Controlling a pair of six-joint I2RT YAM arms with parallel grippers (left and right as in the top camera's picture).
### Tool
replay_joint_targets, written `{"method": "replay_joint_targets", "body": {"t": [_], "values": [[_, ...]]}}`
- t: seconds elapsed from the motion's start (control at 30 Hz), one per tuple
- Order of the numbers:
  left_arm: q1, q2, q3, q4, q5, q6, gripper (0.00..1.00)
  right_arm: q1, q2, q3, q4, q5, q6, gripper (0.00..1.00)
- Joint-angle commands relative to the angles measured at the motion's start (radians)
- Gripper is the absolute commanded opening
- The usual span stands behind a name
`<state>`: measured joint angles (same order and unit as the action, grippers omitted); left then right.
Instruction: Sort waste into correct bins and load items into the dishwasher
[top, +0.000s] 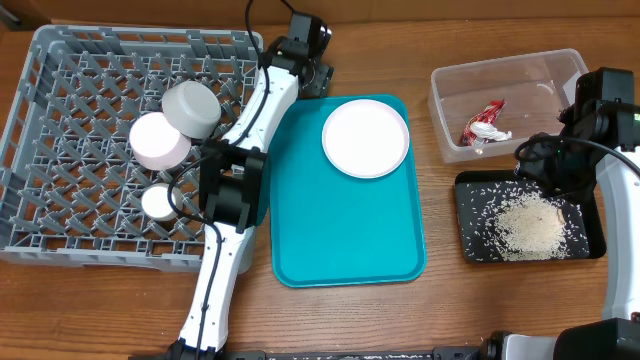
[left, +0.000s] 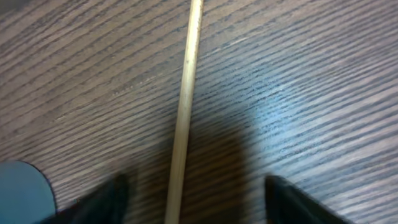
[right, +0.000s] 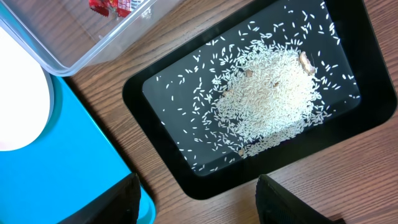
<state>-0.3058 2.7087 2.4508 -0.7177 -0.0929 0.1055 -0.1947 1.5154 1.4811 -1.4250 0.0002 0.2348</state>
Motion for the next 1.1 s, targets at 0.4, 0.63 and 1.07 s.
{"method": "replay_joint_targets", "body": {"t": [0.4, 0.63, 1.07], "values": [[0.005, 0.052, 0.018, -0.050, 0.016, -0.009, 0.32, -0.002, -0.021, 0.024, 0.004, -0.001, -0.002, 0.61], [0.008, 0.085, 0.014, -0.083, 0.015, -0.016, 0.40, -0.002, -0.021, 0.024, 0.001, -0.001, -0.002, 0.61], [0.012, 0.085, 0.012, -0.097, 0.016, -0.016, 0.15, -0.002, -0.021, 0.024, 0.000, -0.001, -0.002, 0.61]]}}
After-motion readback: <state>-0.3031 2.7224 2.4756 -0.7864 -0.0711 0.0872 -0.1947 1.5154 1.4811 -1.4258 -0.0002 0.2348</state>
